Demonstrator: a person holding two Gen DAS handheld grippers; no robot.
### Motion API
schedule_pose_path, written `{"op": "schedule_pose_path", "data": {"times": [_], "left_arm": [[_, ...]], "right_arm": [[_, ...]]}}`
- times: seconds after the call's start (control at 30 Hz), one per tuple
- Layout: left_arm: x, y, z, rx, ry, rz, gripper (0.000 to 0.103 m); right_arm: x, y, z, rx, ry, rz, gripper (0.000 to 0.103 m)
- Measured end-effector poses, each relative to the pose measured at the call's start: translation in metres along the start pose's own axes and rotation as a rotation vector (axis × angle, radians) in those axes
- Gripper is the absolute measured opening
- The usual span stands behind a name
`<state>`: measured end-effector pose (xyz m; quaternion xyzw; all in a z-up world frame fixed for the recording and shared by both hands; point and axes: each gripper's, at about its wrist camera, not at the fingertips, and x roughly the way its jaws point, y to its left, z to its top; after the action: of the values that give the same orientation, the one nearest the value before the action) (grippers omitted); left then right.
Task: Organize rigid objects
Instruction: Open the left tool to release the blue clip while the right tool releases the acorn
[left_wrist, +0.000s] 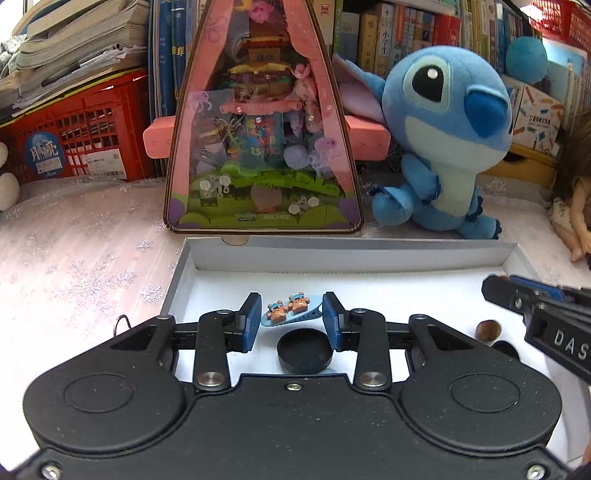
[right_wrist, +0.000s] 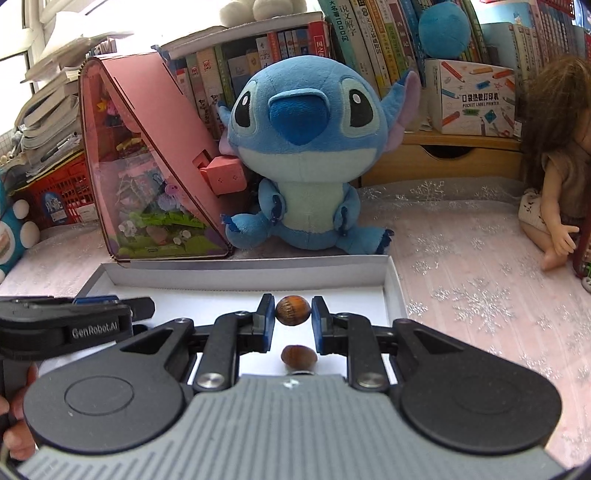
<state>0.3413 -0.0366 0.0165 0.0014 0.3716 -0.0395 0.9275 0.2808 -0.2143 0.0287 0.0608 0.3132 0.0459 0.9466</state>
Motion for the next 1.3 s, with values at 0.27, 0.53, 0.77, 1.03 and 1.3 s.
{"op": "schedule_pose_path", "data": {"times": [0.27, 0.53, 0.77, 1.03, 1.3], "left_arm": [[0.003, -0.002, -0.001, 0.020, -0.014, 0.014, 0.034], [0.003, -0.006, 0.001, 0.041, -0.022, 0.007, 0.034], [0.007, -0.011, -0.002, 0.047, 0.007, 0.010, 0.034], [0.010, -0.008, -0.002, 0.018, 0.023, 0.011, 0.034], [0.011, -0.008, -0.002, 0.018, 0.032, 0.011, 0.035]], "right_arm": [[0.012, 0.001, -0.004, -0.008, 0.015, -0.032, 0.025], [0.020, 0.000, -0.003, -0.011, 0.053, -0.052, 0.025], [0.026, 0.001, -0.004, -0.012, 0.095, -0.067, 0.026], [0.027, 0.002, -0.005, -0.014, 0.103, -0.073, 0.026], [0.028, 0.001, -0.004, -0.008, 0.104, -0.074, 0.030]]}}
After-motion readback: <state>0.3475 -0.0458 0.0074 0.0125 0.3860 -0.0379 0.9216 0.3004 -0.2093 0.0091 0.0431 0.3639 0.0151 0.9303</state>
